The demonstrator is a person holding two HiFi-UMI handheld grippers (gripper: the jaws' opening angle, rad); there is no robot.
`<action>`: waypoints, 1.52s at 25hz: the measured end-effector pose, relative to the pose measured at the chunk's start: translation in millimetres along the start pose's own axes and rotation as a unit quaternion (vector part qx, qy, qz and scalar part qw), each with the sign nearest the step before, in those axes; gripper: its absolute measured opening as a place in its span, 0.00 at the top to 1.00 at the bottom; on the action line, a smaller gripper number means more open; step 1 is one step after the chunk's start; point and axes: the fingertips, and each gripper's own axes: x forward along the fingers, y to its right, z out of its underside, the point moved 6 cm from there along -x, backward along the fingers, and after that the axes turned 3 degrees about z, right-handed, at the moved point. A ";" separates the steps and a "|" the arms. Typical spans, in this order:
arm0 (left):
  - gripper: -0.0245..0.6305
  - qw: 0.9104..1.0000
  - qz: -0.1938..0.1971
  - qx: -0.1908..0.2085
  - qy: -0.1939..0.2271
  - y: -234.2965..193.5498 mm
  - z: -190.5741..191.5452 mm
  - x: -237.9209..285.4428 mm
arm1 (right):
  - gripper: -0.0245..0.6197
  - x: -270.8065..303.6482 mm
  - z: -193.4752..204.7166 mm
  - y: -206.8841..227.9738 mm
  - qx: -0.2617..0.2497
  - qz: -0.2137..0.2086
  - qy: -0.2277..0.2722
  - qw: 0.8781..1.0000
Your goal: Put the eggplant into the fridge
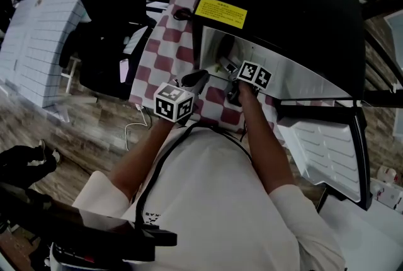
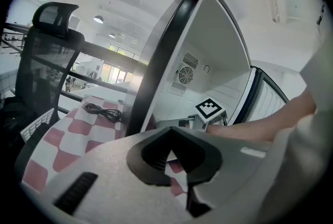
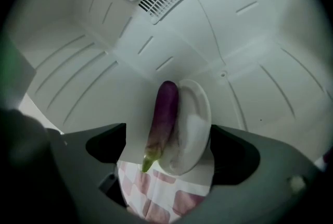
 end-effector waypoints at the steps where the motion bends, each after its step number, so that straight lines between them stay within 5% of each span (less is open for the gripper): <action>1: 0.96 1.000 0.000 0.000 0.000 0.5 0.3 -0.4 | 0.18 -1.1 0.7 0.8 -0.001 0.002 0.001 1.000; 8: 0.96 1.000 0.008 0.006 -0.003 6.8 -1.2 2.1 | 0.19 -12.7 2.6 9.1 0.003 0.011 0.016 1.000; 16: 0.96 1.000 0.019 0.014 -0.014 16.5 0.4 11.2 | 0.31 -39.1 3.4 22.8 0.044 -0.012 0.054 0.997; 25: 0.96 0.999 0.040 0.020 -0.024 34.3 -1.2 25.2 | 0.53 -69.2 7.7 29.6 0.058 -0.048 0.079 0.994; 32: 0.96 0.998 0.052 0.024 -0.021 44.5 -6.8 26.7 | 0.88 -108.9 10.8 28.9 0.038 -0.069 0.116 0.990; 38: 0.96 0.999 0.047 0.026 -0.004 44.2 -18.6 16.8 | 0.95 -149.4 16.6 20.3 0.009 -0.087 0.138 0.987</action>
